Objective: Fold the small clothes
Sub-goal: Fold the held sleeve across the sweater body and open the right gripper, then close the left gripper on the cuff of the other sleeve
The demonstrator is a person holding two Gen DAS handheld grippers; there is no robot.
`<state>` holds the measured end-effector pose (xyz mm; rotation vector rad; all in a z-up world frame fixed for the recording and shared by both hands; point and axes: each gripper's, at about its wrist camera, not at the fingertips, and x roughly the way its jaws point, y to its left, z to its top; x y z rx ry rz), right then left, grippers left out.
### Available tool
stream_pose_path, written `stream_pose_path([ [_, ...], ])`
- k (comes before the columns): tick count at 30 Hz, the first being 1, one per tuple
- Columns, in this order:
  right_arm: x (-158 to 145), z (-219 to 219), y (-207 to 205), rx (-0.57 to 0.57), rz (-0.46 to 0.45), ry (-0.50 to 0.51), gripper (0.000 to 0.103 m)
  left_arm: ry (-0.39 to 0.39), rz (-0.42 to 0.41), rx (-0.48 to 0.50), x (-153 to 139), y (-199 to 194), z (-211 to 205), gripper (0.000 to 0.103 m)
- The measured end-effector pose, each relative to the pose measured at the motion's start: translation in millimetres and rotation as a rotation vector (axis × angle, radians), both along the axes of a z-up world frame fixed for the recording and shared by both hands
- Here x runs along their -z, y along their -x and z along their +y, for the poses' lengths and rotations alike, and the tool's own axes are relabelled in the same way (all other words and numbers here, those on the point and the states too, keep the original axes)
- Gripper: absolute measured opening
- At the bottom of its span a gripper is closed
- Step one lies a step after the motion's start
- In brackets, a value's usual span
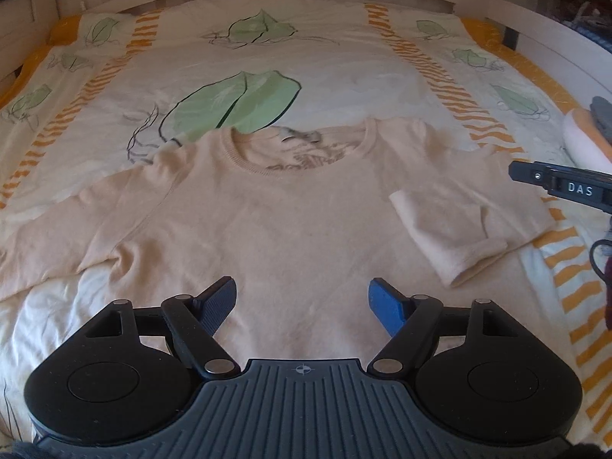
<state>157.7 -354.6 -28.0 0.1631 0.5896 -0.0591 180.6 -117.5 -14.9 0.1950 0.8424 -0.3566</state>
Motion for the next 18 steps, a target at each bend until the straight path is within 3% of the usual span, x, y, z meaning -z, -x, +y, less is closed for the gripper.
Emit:
stream_pose_path([
  [9,32,-42,-2,0.128,0.004,-0.056,0.053,-0.153,-0.156,0.202,13,23,-82,0.076],
  [13,30,-62,1,0.168,-0.020,-0.164,0.053,-0.242,-0.211,0.295,30,40,-111,0.076],
  [18,31,-70,1,0.186,-0.016,-0.202,0.054,-0.334,-0.275,0.299,46,33,-133,0.075],
])
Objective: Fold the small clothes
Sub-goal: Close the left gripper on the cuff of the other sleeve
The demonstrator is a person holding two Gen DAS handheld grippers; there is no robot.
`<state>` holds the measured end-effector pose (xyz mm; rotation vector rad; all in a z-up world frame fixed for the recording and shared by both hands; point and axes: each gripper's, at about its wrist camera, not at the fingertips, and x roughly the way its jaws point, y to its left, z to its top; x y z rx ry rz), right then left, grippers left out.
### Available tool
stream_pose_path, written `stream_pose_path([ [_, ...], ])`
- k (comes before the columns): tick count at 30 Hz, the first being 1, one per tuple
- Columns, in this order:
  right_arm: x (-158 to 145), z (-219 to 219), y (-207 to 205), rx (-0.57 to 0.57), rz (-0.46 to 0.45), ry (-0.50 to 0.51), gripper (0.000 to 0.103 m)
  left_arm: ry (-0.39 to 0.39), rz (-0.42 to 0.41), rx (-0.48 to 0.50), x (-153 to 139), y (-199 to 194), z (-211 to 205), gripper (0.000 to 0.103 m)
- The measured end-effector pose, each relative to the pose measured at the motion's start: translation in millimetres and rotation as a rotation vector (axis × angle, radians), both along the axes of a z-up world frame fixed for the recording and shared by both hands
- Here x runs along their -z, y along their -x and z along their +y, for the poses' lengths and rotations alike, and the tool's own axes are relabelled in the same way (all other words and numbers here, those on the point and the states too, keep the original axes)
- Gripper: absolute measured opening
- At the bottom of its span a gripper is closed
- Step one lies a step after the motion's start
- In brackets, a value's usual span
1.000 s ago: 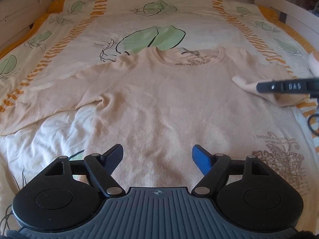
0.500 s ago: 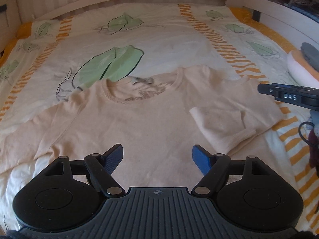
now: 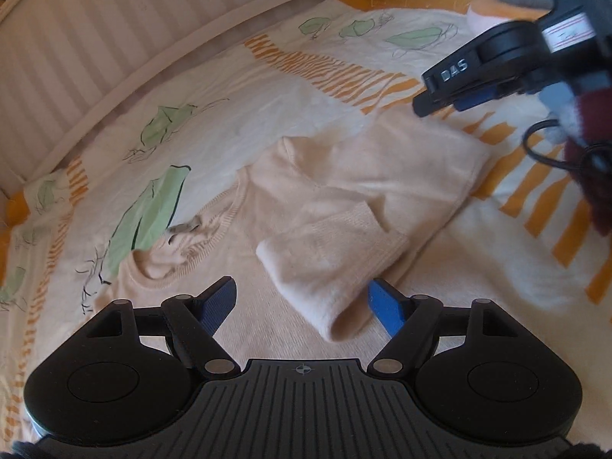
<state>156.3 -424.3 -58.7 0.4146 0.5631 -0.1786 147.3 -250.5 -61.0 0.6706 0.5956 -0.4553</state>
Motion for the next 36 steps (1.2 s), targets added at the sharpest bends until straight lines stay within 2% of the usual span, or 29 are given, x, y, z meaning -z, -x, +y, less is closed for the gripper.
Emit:
stream_pose_path([
  [2,0,0,0,-0.003,0.000,-0.008,0.054,-0.015,0.003,-0.028,4,-11,-3,0.073],
  [3,0,-1,-1,-0.004,-0.001,-0.011,0.054,-0.012,-0.002,-0.058,4,-17,-1,0.069],
  [5,-1,-2,0,-0.003,-0.004,-0.014,0.054,0.030,-0.002,-0.143,-1,-27,10,0.068],
  [8,1,-3,-2,-0.004,-0.001,-0.038,0.055,0.114,0.067,-0.262,-8,-43,38,0.068],
  [11,3,-3,-4,-0.012,0.004,-0.055,0.056,0.150,0.124,-0.304,-8,-50,56,0.067],
  [16,4,-2,-4,-0.017,0.007,-0.053,0.057,0.217,0.184,-0.261,-6,-48,70,0.067],
  [22,5,-1,-6,-0.022,0.012,-0.058,0.057,0.272,0.211,-0.223,-3,-57,76,0.067],
  [30,5,0,-6,-0.035,0.004,-0.059,0.057,0.247,0.178,-0.163,0,-72,66,0.066],
  [32,5,0,-5,-0.032,0.002,-0.062,0.057,0.257,0.175,-0.135,0,-71,65,0.057],
  [33,5,-1,-5,-0.031,0.000,-0.064,0.057,0.268,0.183,-0.120,-1,-70,66,0.048],
  [35,5,-1,-5,-0.030,-0.001,-0.068,0.057,0.290,0.199,-0.101,-2,-68,67,0.041],
  [36,4,-1,-5,-0.030,-0.001,-0.067,0.057,0.296,0.200,-0.095,-3,-67,68,0.031],
])
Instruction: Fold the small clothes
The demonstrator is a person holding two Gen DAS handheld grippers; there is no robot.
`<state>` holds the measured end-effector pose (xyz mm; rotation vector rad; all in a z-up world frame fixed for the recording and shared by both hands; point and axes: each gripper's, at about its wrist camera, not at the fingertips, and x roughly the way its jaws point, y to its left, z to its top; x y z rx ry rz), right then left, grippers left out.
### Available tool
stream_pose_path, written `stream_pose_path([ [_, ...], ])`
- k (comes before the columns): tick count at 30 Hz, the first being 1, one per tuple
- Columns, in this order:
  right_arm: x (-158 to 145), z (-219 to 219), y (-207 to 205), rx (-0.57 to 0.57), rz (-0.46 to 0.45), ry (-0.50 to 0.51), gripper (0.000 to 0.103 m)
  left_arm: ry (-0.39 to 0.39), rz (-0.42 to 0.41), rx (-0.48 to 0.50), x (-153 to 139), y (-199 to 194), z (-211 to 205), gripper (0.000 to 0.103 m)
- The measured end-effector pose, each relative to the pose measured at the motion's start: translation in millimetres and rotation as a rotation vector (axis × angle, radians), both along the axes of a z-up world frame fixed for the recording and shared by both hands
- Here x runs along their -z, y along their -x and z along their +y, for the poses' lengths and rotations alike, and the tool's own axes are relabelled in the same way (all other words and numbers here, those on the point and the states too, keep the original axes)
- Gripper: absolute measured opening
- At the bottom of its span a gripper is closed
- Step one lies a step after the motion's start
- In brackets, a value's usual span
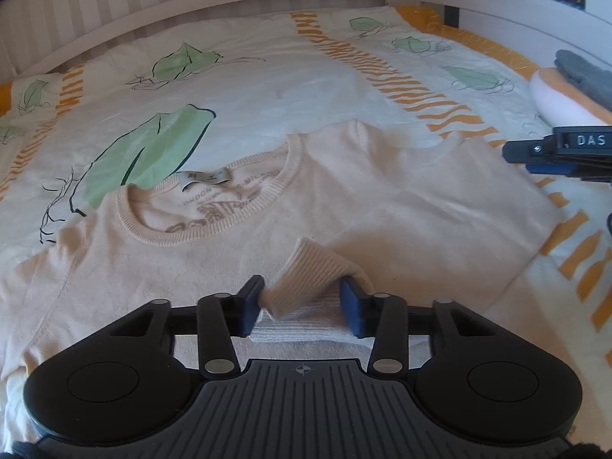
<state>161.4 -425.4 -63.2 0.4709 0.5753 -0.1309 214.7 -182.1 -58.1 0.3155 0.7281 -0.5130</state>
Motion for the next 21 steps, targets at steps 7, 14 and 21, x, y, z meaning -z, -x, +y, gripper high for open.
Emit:
stream_pose_path([
  [7,-2,1,2,-0.001,-0.010,0.010,0.057,0.065,0.034,-0.001,-16,-3,19,0.006],
  [14,-3,1,4,0.009,-0.020,0.011,0.057,0.056,-0.006,-0.031,-53,-10,50,0.006],
  [21,-2,1,2,0.004,-0.016,0.011,0.057,0.052,0.009,-0.078,-76,-33,89,0.006],
])
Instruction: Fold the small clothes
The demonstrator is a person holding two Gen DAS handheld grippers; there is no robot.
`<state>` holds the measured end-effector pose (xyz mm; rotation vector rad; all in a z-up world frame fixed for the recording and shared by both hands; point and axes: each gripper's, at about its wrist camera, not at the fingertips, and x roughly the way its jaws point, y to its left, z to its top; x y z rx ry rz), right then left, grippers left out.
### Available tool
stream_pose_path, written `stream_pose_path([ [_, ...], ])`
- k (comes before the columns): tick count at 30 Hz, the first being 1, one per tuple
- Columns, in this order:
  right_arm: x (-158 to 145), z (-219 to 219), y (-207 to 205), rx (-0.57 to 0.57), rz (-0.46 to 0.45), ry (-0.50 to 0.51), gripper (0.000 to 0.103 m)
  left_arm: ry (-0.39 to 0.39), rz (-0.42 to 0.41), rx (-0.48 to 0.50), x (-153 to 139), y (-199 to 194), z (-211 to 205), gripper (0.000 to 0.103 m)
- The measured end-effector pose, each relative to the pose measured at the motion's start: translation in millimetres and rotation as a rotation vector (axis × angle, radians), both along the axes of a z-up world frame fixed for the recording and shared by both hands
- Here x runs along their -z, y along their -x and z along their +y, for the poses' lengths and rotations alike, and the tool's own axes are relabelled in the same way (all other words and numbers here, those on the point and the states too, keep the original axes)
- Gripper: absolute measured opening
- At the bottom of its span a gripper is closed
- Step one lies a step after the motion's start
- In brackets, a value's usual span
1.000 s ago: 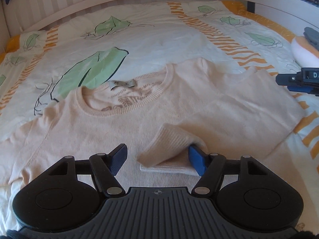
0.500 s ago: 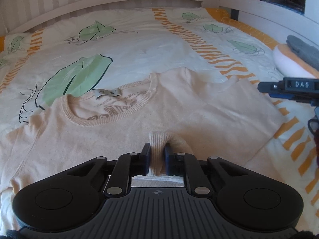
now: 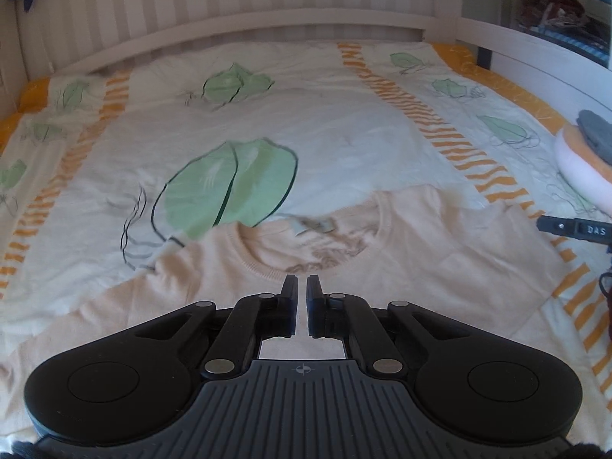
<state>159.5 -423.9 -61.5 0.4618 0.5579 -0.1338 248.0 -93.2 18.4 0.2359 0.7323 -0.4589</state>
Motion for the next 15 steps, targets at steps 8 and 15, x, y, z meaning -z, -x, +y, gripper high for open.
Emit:
stream_pose_path([
  [8,1,3,-1,-0.009,0.004,0.013,0.058,0.203,0.253,0.008,49,0,4,0.031],
  [15,1,1,0,-0.008,-0.007,-0.012,0.065,0.208,0.296,0.035,70,11,-14,0.049],
])
